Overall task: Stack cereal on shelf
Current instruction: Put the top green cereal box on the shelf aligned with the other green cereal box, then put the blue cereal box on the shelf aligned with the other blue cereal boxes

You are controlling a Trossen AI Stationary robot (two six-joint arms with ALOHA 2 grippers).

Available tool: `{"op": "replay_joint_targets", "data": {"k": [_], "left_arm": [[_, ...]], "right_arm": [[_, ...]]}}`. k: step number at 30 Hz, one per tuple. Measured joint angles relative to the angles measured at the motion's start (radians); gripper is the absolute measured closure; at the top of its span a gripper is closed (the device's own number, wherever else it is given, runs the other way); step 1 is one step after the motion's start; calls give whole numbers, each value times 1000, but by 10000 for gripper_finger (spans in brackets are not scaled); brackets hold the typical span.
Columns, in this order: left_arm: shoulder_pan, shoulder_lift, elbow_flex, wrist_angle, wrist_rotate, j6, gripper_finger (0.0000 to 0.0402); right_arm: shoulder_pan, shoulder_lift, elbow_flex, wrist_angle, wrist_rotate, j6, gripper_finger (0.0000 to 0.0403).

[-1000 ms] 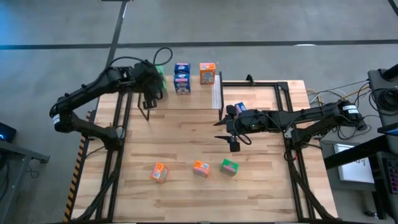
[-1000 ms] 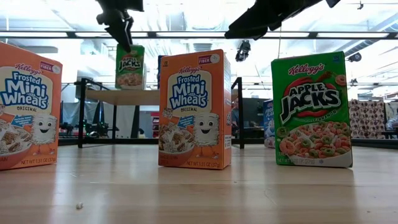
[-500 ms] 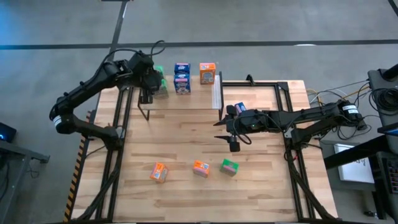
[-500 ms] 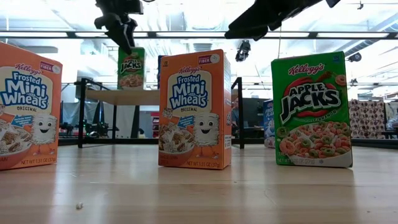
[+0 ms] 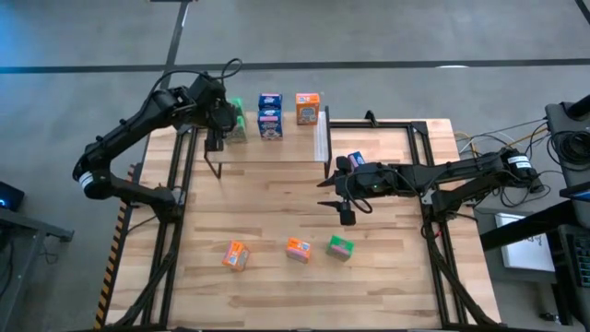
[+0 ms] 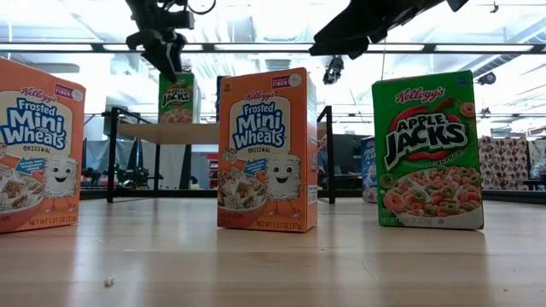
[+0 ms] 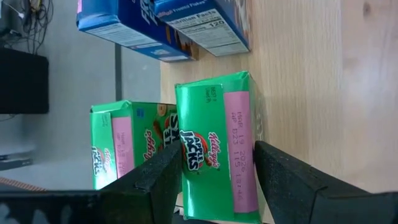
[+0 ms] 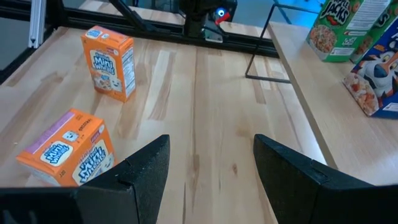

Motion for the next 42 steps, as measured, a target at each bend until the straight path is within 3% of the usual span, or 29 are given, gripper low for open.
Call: {"op": "replay_joint_targets", "data": {"k": [11,23,42], "left_arm": [[2,0,-4,13,-30,6,217],[2,1,-4,3,-37,5,181],[-10,-56,-4,-13,-100,-40,180]], "right_arm": [[0,0,0,7,0,-1,181],[0,0,-1,6,0,5,181],[0,0,-2,5,0,5,181]]}}
